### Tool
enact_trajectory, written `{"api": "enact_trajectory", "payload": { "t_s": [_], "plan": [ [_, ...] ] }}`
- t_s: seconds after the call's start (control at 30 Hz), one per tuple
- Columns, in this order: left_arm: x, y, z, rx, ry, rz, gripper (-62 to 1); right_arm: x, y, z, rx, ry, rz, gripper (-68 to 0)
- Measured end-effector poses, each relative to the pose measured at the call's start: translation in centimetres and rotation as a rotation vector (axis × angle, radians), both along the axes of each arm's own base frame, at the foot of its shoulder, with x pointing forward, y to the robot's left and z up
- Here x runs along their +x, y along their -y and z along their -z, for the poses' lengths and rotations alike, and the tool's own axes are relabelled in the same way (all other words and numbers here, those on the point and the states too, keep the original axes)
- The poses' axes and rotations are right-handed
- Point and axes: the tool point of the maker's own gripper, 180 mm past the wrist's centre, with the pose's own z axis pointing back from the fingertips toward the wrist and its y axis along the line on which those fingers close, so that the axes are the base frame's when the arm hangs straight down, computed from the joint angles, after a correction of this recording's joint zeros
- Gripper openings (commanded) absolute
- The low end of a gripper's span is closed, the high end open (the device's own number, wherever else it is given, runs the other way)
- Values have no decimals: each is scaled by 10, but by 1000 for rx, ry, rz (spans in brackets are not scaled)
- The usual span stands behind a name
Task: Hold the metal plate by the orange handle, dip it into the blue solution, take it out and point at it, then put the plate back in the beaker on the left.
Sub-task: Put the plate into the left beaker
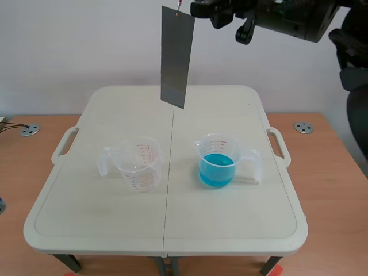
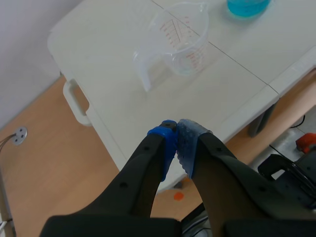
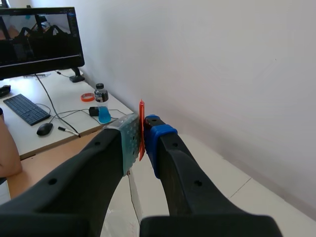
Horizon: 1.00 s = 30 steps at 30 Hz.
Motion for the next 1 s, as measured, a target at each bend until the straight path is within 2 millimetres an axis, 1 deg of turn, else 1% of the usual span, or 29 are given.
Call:
{"api": "enact_trajectory", "payload": {
  "t_s": [0.2,0.27,0.4,0.63,1.0],
  "plan": [
    [-16,-2,10,8,-64,-4,-583,-10,-26,-10,4,38,-84,-662],
    [-19,-2,12,9,-77,-4,-583,-8,-32,-9,3,33,-83,-662],
    [-22,-2,14,10,-88,-5,-583,-3,-43,0,10,6,-93,-662],
    [-22,-2,14,10,-88,-4,-583,2,-63,23,-9,-50,-119,-662],
    [-22,-2,14,10,-88,-5,-583,16,-75,45,13,-112,-126,-662]
  ]
}}
